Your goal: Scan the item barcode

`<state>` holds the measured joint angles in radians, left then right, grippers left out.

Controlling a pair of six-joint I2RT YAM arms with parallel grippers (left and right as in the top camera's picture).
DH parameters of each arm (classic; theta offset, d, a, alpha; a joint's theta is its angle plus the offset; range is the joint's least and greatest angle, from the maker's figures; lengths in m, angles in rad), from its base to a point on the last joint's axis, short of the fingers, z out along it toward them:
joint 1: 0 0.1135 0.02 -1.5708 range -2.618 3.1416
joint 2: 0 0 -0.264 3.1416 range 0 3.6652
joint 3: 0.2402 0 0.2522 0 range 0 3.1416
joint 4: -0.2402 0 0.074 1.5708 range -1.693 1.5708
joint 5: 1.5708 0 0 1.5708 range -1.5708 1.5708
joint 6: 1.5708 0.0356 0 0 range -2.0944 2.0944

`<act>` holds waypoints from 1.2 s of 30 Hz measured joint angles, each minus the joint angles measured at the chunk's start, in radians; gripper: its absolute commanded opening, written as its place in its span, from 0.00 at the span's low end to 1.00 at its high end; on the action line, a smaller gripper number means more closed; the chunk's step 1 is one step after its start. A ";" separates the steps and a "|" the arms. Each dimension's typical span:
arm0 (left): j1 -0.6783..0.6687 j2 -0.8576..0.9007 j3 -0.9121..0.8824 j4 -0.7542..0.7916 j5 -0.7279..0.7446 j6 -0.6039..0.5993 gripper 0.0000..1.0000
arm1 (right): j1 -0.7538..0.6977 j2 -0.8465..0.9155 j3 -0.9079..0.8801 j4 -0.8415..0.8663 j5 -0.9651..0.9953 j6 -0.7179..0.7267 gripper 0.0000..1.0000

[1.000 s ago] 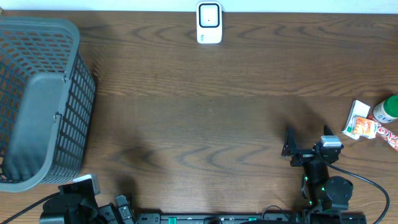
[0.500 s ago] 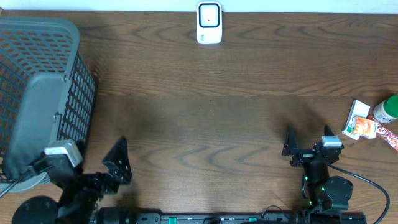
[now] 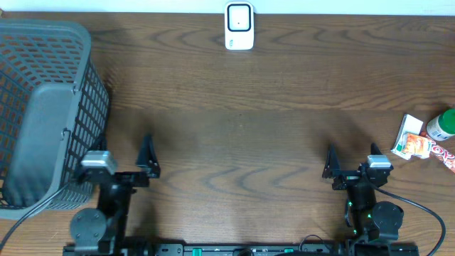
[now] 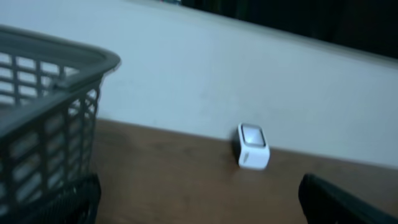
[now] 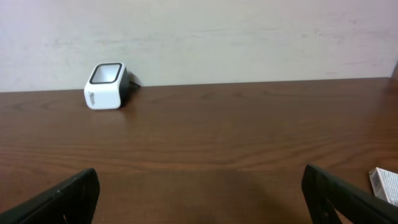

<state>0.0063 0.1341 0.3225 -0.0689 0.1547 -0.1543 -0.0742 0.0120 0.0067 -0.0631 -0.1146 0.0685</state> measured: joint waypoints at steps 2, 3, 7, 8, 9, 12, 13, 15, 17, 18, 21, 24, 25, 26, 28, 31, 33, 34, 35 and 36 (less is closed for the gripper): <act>-0.017 -0.010 -0.055 0.022 -0.001 0.054 0.99 | 0.000 0.000 0.000 0.000 0.000 0.000 0.99; -0.024 -0.015 -0.078 0.026 -0.003 0.081 0.99 | 0.000 0.000 0.000 0.000 0.000 0.000 0.99; -0.031 -0.055 -0.162 0.028 -0.009 0.164 0.99 | 0.000 0.000 0.000 0.000 0.000 0.000 0.99; -0.031 -0.072 -0.185 0.028 -0.013 0.179 0.99 | 0.000 0.000 0.000 0.000 0.000 0.000 0.99; -0.031 -0.089 -0.206 0.029 -0.015 0.189 0.99 | 0.000 0.000 0.000 0.000 0.000 0.000 0.99; -0.031 -0.119 -0.261 0.047 -0.024 0.209 0.99 | 0.000 0.000 0.000 0.000 0.000 0.000 0.99; -0.031 -0.119 -0.271 0.053 -0.027 0.212 0.99 | 0.000 0.000 0.000 0.000 0.000 0.000 0.99; -0.031 -0.119 -0.290 0.067 -0.035 0.219 0.99 | 0.000 0.000 0.000 0.000 0.000 0.000 0.99; -0.031 -0.121 -0.305 0.056 -0.050 0.222 0.99 | 0.000 0.000 0.000 0.000 0.000 0.000 0.99; -0.031 -0.121 -0.305 0.049 -0.059 0.222 0.99 | 0.000 0.000 0.000 0.000 0.000 0.000 0.99; -0.031 -0.123 -0.303 0.038 -0.091 0.198 0.99 | 0.000 0.000 0.000 0.000 0.000 0.000 0.99; -0.031 -0.123 -0.303 0.036 -0.111 0.167 0.99 | 0.000 0.000 0.000 0.000 0.000 0.000 0.99; -0.031 -0.123 -0.303 0.036 -0.114 0.159 0.99 | 0.000 0.000 0.000 0.000 0.000 0.000 0.99; -0.031 -0.123 -0.303 0.036 -0.114 0.154 0.99 | 0.000 0.000 0.000 0.000 0.000 0.000 0.99; -0.031 -0.123 -0.303 0.036 -0.116 0.150 0.99 | 0.000 0.000 0.000 0.000 0.000 0.000 0.99; -0.031 -0.123 -0.302 0.036 -0.116 0.144 0.99 | 0.000 0.000 0.000 0.000 0.000 0.000 0.99; -0.031 -0.123 -0.302 0.036 -0.116 0.142 0.99 | 0.000 0.000 0.000 0.000 0.000 0.000 0.99; -0.031 -0.123 -0.302 0.036 -0.117 0.139 0.99 | 0.000 0.000 0.000 0.000 0.000 0.000 0.99; -0.031 -0.123 -0.302 0.036 -0.117 0.137 0.99 | 0.000 0.000 0.000 0.000 0.000 0.000 0.99; -0.031 -0.123 -0.302 0.036 -0.117 0.135 0.99 | 0.000 0.000 0.000 0.000 0.000 0.000 0.99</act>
<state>-0.0250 0.0109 0.0204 -0.0330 0.0380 -0.0193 -0.0742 0.0120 0.0067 -0.0628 -0.1146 0.0689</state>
